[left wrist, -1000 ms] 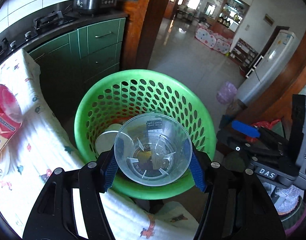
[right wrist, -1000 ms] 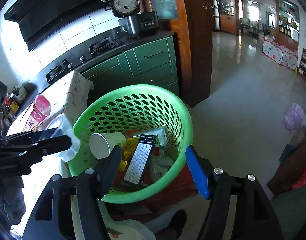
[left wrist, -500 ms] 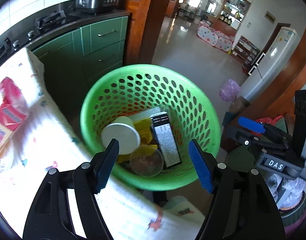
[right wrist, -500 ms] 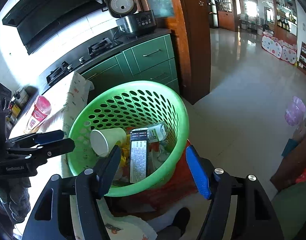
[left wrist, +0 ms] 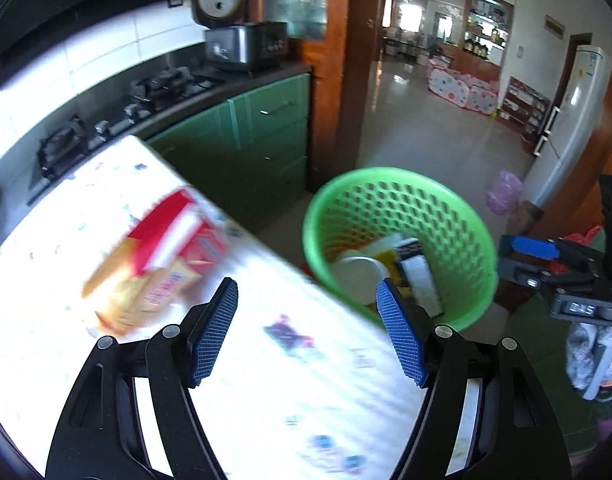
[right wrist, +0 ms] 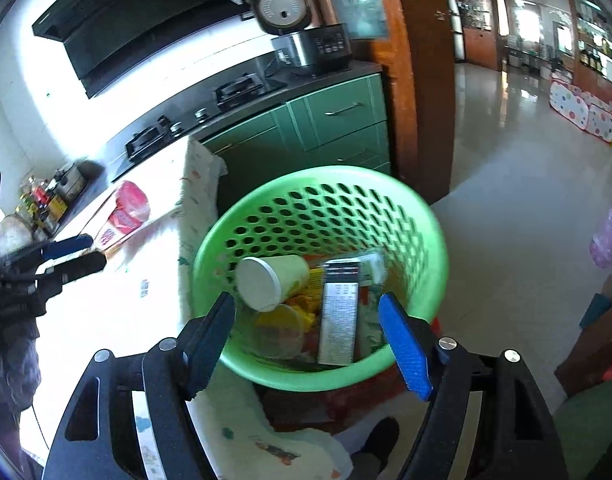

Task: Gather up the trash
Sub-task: 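Swing both tools back toward the orange-labelled bottle on the table, then close the left tool around the red-and-gold bottle and lift it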

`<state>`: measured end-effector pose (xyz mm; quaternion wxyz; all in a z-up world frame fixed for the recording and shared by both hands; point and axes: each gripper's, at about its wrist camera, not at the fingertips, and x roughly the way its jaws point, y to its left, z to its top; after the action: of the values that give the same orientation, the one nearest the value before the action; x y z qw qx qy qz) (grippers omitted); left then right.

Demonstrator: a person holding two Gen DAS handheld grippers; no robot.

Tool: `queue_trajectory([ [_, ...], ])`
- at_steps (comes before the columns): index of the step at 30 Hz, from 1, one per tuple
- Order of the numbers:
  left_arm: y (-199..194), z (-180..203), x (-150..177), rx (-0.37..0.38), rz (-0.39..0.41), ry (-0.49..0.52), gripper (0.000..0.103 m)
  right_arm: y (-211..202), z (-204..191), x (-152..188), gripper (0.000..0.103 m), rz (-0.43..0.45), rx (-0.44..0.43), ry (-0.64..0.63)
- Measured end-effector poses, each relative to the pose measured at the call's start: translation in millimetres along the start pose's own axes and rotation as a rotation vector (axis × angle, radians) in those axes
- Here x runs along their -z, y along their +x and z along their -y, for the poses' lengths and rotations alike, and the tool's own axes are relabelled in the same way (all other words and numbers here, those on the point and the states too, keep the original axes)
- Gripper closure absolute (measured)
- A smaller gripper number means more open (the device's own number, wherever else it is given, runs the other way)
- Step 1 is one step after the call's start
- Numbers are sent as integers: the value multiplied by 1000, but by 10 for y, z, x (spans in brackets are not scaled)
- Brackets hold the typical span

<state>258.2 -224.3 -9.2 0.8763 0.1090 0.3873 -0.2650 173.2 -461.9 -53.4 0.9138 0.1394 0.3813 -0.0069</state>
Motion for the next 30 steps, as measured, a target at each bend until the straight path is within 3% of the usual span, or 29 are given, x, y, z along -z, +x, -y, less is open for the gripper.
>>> queue_trajectory([
  [5, -24, -487, -69, -53, -6, 10, 19, -17, -270, -6, 28, -7, -33, -45],
  [11, 134, -896, -137, -75, -15, 41, 14, 13, -569, -11, 27, -23, -61, -87],
  [18, 411, -982, -168, -75, -67, 197, 9, 83, -861, -11, 25, -40, -92, -133],
  [30, 725, -1154, -268, 11, -135, 309, 9, 340, -1163, -56, 23, -91, -109, -174],
])
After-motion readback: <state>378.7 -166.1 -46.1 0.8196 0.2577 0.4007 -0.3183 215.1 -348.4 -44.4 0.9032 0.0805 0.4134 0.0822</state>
